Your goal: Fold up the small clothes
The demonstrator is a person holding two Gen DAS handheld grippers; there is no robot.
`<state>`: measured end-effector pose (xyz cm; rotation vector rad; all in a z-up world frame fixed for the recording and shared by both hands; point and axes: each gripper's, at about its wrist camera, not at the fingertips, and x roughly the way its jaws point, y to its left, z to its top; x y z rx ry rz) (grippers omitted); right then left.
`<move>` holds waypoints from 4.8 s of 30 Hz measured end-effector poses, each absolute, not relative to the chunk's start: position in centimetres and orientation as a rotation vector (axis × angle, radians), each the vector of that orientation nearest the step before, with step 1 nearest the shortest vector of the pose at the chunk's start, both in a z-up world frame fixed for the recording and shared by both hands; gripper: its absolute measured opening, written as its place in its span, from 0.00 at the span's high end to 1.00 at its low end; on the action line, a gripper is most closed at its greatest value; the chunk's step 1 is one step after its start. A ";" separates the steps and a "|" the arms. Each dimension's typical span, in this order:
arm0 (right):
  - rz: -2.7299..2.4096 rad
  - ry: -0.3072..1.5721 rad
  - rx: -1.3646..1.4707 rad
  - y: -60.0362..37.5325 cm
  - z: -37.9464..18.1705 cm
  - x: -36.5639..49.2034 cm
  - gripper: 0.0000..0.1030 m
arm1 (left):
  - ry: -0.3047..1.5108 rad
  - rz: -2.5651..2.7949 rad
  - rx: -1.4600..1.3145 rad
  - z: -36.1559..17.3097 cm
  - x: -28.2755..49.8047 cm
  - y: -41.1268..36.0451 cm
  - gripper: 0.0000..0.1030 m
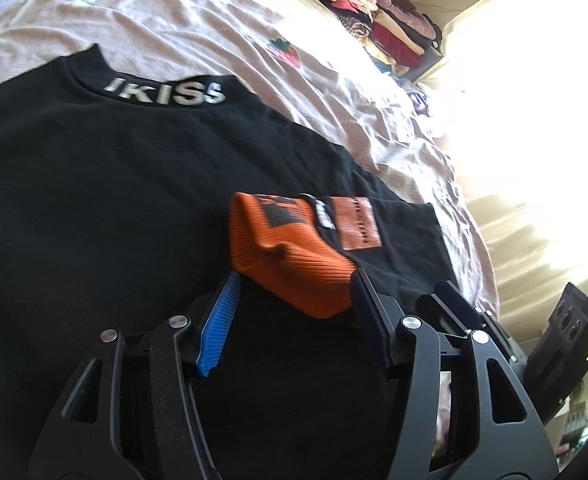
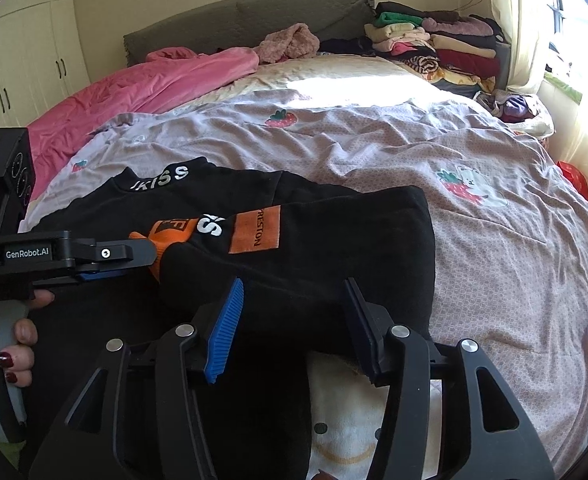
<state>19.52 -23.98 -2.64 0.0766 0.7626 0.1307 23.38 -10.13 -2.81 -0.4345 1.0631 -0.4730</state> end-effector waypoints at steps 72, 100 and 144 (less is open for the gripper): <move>0.205 0.764 -0.039 -13.8 -1.3 20.4 0.46 | 0.871 -0.034 -0.467 -1.5 20.6 13.2 0.93; 0.156 0.768 -0.028 -15.0 -2.1 20.9 0.30 | 0.756 -0.084 -0.358 1.5 17.4 10.0 0.62; 0.162 0.831 0.042 -16.6 -3.4 22.9 0.18 | 0.927 -0.145 -0.263 -1.5 18.1 7.7 0.61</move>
